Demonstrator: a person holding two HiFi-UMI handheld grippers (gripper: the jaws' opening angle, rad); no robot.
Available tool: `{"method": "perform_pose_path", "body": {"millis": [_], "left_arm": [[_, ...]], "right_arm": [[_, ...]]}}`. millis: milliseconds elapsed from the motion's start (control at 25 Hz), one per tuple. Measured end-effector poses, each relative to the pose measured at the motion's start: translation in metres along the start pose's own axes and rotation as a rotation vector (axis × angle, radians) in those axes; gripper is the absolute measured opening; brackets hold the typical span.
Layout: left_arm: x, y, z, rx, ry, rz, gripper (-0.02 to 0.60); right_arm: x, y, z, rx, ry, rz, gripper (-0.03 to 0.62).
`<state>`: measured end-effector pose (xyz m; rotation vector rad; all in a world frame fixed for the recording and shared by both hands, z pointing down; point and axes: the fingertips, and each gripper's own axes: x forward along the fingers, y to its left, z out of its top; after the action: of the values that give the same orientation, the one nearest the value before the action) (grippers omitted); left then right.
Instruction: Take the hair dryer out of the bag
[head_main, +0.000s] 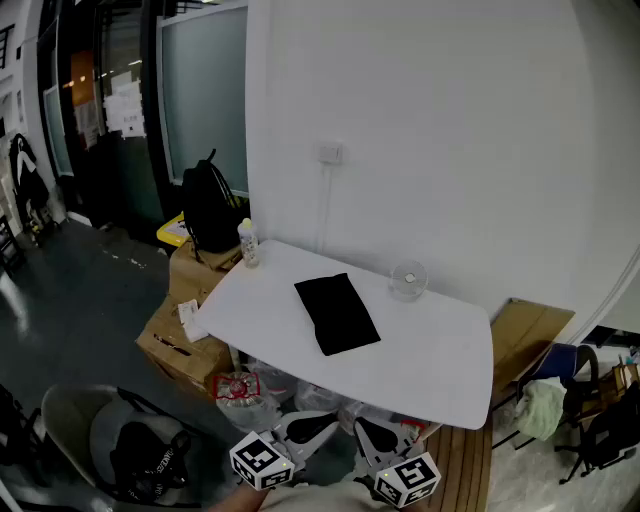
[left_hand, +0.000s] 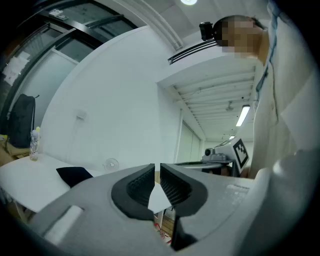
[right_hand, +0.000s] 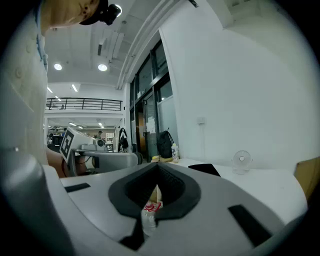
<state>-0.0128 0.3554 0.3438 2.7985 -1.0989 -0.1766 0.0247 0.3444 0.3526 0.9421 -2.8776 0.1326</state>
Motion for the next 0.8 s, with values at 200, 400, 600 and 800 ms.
{"method": "perform_pose_path", "body": {"millis": [200, 400, 600, 800], "left_arm": [[-0.002, 0.005, -0.001, -0.005, 0.0, -0.003, 0.04], [-0.003, 0.015, -0.003, -0.021, 0.002, 0.007, 0.04], [-0.007, 0.028, -0.002, -0.032, 0.002, 0.013, 0.04], [-0.01, 0.037, 0.001, -0.037, -0.006, 0.012, 0.04]], "right_arm": [[0.006, 0.001, 0.0, 0.006, 0.008, -0.014, 0.015], [0.016, -0.001, -0.003, 0.009, 0.021, -0.015, 0.015], [0.028, -0.001, -0.002, 0.013, 0.027, -0.011, 0.015], [0.037, 0.0, 0.006, 0.034, -0.018, 0.011, 0.017]]}}
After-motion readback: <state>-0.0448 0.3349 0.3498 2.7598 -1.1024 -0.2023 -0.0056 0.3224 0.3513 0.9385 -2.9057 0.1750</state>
